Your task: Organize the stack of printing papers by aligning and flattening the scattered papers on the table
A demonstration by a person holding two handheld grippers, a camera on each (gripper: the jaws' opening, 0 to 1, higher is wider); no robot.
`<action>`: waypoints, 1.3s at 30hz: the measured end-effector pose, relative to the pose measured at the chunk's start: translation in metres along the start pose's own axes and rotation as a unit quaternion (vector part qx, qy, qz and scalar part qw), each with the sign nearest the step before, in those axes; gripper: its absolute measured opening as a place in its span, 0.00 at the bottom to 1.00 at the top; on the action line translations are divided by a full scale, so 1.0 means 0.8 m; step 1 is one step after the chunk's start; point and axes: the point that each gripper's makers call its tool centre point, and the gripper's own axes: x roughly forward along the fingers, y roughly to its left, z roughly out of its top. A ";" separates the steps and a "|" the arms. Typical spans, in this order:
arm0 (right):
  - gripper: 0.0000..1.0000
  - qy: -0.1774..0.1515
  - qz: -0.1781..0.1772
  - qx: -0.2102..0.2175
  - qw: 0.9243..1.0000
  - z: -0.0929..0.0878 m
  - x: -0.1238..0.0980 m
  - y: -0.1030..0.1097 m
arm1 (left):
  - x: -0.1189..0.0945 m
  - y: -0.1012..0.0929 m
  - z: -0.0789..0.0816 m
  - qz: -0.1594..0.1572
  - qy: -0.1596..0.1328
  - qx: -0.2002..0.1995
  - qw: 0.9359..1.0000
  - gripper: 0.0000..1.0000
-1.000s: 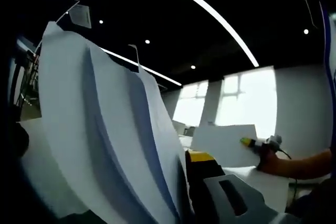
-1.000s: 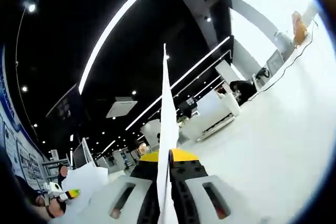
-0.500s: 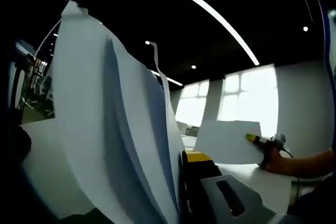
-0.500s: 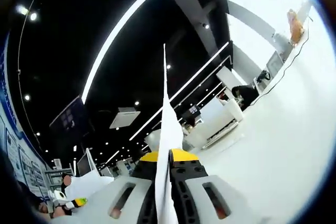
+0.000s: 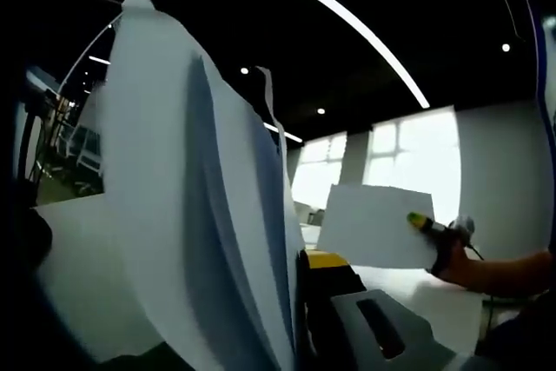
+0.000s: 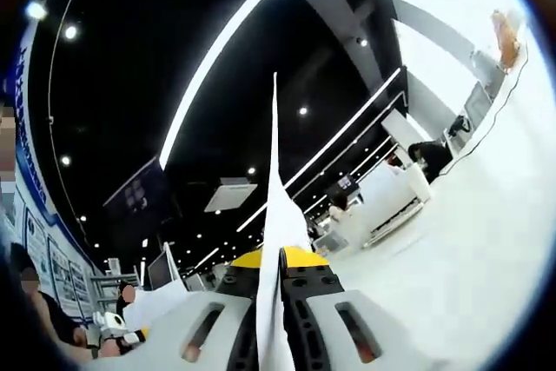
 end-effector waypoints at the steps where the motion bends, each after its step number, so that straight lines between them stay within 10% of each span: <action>1: 0.00 0.000 0.003 -0.002 1.000 0.000 0.002 0.004 | 0.000 0.000 0.000 0.000 0.000 0.000 1.000 0.07; 19: 0.00 -0.037 0.089 0.064 0.993 0.018 0.033 0.103 | -0.001 0.001 0.000 0.001 -0.001 -0.001 1.000 0.08; 31: 0.00 -0.010 0.110 0.051 0.993 -0.017 0.042 0.166 | -0.001 0.001 0.002 -0.002 -0.005 -0.007 1.000 0.08; 39: 0.00 -0.018 0.148 0.062 0.987 0.006 0.049 0.170 | -0.001 0.001 0.002 -0.003 -0.005 -0.008 1.000 0.08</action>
